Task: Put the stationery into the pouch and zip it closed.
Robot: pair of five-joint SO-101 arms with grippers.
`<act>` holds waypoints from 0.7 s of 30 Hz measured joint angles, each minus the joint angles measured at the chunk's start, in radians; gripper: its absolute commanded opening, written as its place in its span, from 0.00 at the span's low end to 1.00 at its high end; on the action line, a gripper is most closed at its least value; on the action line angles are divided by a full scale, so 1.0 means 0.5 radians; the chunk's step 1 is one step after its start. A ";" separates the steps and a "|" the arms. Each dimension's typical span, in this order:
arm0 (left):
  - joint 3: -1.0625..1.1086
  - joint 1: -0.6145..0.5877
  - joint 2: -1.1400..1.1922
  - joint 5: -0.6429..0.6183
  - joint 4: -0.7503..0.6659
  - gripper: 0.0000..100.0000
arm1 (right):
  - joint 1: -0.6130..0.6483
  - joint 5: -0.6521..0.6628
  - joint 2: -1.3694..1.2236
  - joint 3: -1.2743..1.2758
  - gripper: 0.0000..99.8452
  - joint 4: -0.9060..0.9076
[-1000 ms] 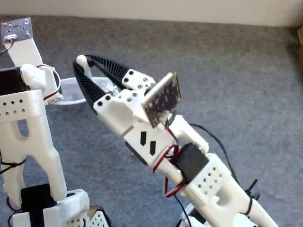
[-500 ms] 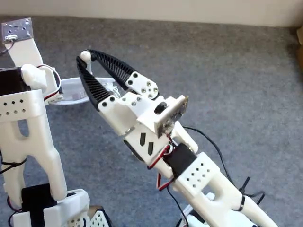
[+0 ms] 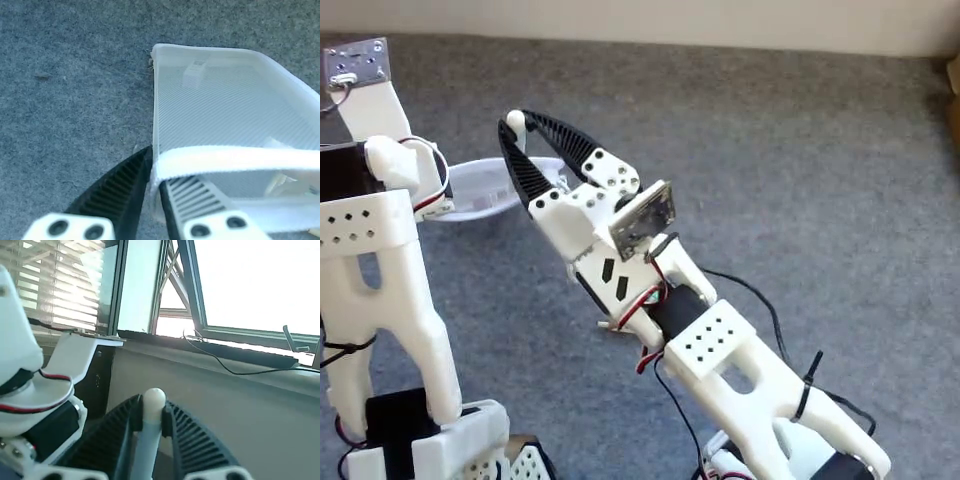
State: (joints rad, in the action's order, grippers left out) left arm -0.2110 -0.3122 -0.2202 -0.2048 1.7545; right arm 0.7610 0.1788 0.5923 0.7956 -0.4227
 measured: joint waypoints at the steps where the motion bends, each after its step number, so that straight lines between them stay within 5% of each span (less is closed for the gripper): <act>1: 0.000 0.000 0.000 0.000 0.000 0.00 | 0.000 0.043 0.000 0.000 0.04 0.043; 6: 0.000 0.000 0.000 0.000 0.000 0.00 | 0.021 0.120 0.000 0.000 0.17 0.356; 15: 0.000 0.000 0.000 0.000 0.000 0.00 | 0.025 0.132 0.110 -0.012 0.17 0.724; 21: 0.000 0.000 0.000 0.000 0.000 0.00 | 0.025 0.049 0.316 -0.338 0.17 1.341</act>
State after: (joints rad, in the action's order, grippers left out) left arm -0.2110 -0.3122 -0.2202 -0.2048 1.7545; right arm 0.7733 0.2033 0.7503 0.6268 0.2478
